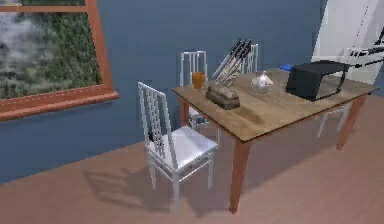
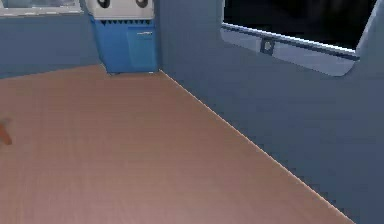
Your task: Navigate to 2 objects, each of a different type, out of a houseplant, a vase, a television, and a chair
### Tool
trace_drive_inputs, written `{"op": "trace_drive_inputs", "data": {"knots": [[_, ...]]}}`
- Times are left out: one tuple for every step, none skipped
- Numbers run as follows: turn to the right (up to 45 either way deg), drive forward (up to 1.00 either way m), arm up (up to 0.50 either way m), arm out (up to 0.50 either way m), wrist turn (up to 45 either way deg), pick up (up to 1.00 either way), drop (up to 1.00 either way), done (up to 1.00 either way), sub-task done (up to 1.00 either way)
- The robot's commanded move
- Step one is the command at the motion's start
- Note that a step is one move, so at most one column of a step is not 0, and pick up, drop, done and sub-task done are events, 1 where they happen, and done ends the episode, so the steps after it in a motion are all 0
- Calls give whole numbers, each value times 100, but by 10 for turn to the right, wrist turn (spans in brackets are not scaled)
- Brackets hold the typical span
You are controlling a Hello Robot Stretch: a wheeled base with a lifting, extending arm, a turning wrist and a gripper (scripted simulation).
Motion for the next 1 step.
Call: {"op": "trace_drive_inputs", "data": {"knots": [[150,0,0,0,0,0,0,0,0]]}}
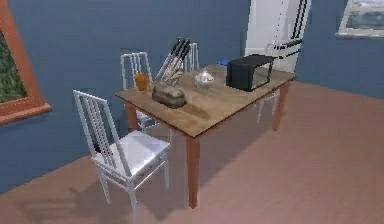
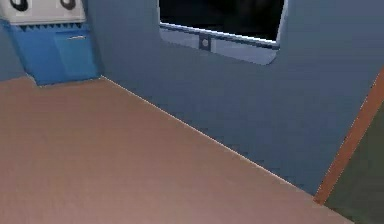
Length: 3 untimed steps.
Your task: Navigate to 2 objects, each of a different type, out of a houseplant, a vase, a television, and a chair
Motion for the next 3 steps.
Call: {"op": "trace_drive_inputs", "data": {"knots": [[0,20,0,0,0,0,0,0,0],[-210,0,0,0,0,0,0,0,0],[0,0,0,0,0,0,0,0,100]]}}
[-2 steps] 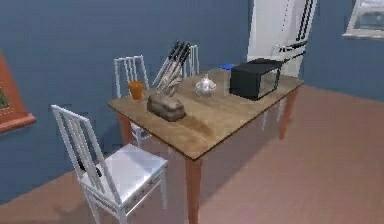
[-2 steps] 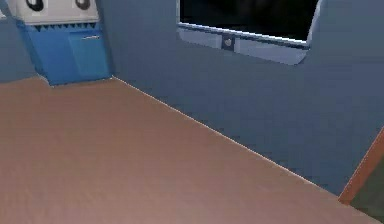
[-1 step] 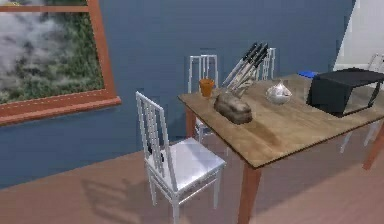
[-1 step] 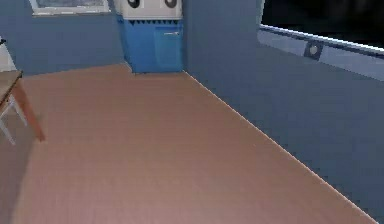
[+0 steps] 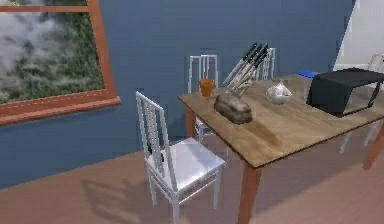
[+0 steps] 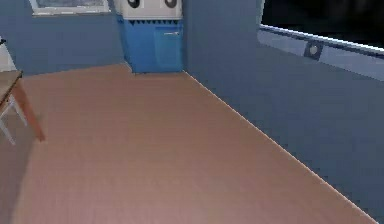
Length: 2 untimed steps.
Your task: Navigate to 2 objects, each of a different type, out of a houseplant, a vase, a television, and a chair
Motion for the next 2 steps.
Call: {"op": "trace_drive_inputs", "data": {"knots": [[450,0,0,0,0,0,0,0,0],[450,0,0,0,0,0,0,0,0]]}}
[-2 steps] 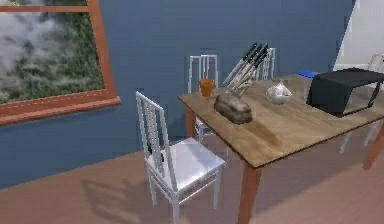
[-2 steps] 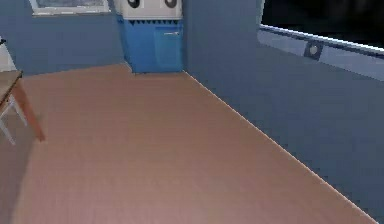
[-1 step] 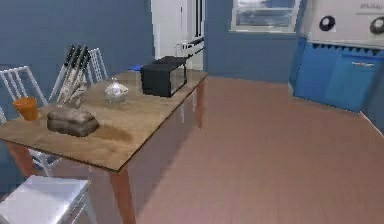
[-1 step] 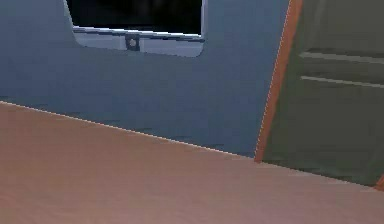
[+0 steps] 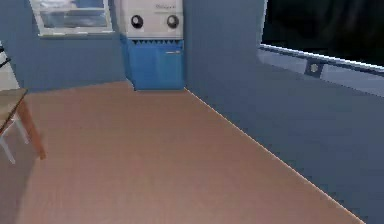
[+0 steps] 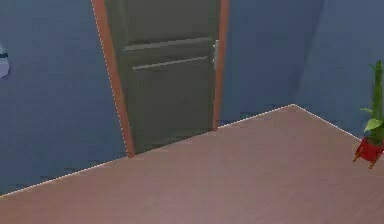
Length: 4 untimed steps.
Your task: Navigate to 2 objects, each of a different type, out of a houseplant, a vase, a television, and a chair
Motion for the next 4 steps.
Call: {"op": "trace_drive_inputs", "data": {"knots": [[450,0,0,0,0,0,0,0,0],[180,0,0,0,0,0,0,0,0],[0,90,0,0,0,0,0,0,0],[-450,0,0,0,0,0,0,0,0]]}}
